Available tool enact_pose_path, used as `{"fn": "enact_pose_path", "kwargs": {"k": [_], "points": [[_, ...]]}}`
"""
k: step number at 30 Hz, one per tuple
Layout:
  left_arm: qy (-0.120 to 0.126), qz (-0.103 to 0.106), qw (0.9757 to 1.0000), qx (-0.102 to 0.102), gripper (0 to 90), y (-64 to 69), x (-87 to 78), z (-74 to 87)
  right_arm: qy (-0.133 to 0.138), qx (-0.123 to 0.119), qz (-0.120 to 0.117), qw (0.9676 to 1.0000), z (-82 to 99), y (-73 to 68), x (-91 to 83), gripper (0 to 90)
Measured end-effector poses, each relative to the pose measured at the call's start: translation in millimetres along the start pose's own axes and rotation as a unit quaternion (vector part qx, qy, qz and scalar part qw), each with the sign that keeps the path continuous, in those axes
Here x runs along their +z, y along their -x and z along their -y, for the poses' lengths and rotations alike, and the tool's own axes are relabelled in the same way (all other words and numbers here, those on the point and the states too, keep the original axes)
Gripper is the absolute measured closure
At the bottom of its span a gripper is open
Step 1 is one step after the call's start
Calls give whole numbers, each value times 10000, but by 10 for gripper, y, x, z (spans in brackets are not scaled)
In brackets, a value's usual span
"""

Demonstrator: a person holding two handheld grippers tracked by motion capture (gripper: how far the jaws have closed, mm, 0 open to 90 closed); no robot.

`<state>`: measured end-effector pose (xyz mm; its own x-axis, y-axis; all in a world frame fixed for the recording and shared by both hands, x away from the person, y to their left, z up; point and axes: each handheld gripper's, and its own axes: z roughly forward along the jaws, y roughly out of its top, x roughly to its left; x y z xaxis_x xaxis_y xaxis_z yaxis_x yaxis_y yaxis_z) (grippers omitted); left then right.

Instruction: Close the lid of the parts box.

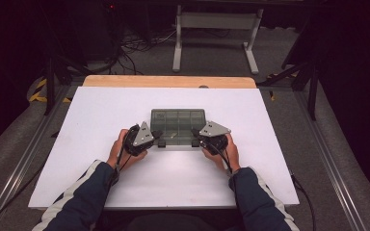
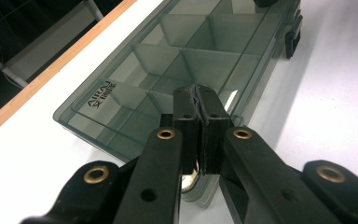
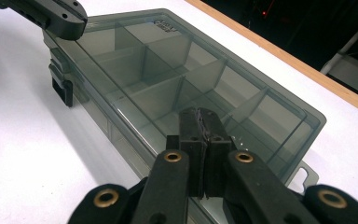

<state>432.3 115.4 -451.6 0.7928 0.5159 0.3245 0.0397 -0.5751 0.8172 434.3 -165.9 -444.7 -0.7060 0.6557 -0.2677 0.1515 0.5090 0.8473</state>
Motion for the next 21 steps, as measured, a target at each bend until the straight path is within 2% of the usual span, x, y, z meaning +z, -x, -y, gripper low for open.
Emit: {"fn": "enact_pose_path", "kwargs": {"k": [3, 13, 21], "points": [[18, -3, 10000, -31, 879, -4, 3, 7, 2, 1, -3, 10000, 0, 1, 1, 894], [30, -68, 10000, 43, 845, -4, -22, -11, 45, -122, -2, 9999, -21, -16, -24, 865], [147, -103, 9998, 76, 835, -16, -81, -41, 142, -141, -51, 9998, -46, -28, -58, 860]]}}
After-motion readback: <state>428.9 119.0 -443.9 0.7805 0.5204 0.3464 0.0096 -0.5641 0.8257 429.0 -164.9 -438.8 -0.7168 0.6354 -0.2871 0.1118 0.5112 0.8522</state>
